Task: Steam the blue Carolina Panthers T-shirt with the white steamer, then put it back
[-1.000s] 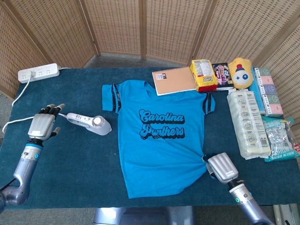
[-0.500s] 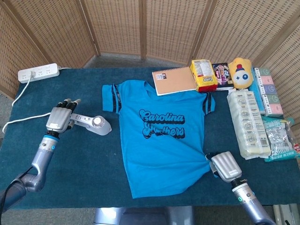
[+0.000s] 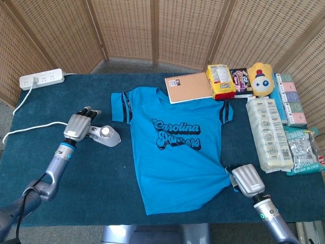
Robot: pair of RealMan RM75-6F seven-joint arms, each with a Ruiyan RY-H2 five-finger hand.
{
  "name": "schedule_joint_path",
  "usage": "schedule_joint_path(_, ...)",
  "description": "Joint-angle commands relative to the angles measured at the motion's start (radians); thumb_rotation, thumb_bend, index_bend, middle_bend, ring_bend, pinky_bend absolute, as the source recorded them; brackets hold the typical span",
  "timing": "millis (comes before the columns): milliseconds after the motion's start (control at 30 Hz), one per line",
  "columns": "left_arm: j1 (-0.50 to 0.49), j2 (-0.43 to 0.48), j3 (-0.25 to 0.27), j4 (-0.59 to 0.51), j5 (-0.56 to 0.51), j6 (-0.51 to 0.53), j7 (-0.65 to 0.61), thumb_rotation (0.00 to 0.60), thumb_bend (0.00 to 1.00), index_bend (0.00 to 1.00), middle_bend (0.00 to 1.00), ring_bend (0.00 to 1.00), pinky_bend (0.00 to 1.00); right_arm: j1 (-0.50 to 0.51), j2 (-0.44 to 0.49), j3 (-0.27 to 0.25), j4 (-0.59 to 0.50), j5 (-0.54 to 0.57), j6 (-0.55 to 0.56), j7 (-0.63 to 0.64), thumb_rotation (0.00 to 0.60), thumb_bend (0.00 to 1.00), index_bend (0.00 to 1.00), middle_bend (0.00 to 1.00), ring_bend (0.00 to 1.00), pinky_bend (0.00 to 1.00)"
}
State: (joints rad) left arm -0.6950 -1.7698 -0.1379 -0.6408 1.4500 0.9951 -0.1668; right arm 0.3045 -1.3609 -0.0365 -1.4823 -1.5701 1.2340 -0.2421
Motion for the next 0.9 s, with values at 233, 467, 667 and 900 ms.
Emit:
schedule_joint_path(233,-0.019,-0.069,0.031,0.122,0.029,0.028,-0.018,0.600,0.45,0.34,0.39,0.36,0.55,-0.003,0.006,0.002,-0.002,0.005,0.001,0.010,0.600,0.70,0.57,0.58,0.63,0.77)
schedule_joint_path(467,-0.017,-0.091,0.045,0.165,0.032,0.021,-0.043,0.600,0.46,0.46,0.55,0.53,0.66,-0.009,0.014,0.004,-0.005,0.006,0.009,0.014,0.600,0.70,0.58,0.58,0.63,0.77)
schedule_joint_path(667,-0.006,-0.083,0.054,0.158,0.040,0.056,-0.066,0.600,0.46,0.51,0.64,0.58,0.68,-0.011,0.018,0.007,-0.010,0.007,0.013,0.018,0.600,0.70,0.58,0.58,0.63,0.77)
schedule_joint_path(900,0.013,-0.061,0.056,0.136,0.044,0.109,-0.088,0.600,0.46,0.59,0.69,0.60,0.70,-0.011,0.020,0.011,-0.014,0.006,0.017,0.019,0.600,0.70,0.58,0.58,0.63,0.77)
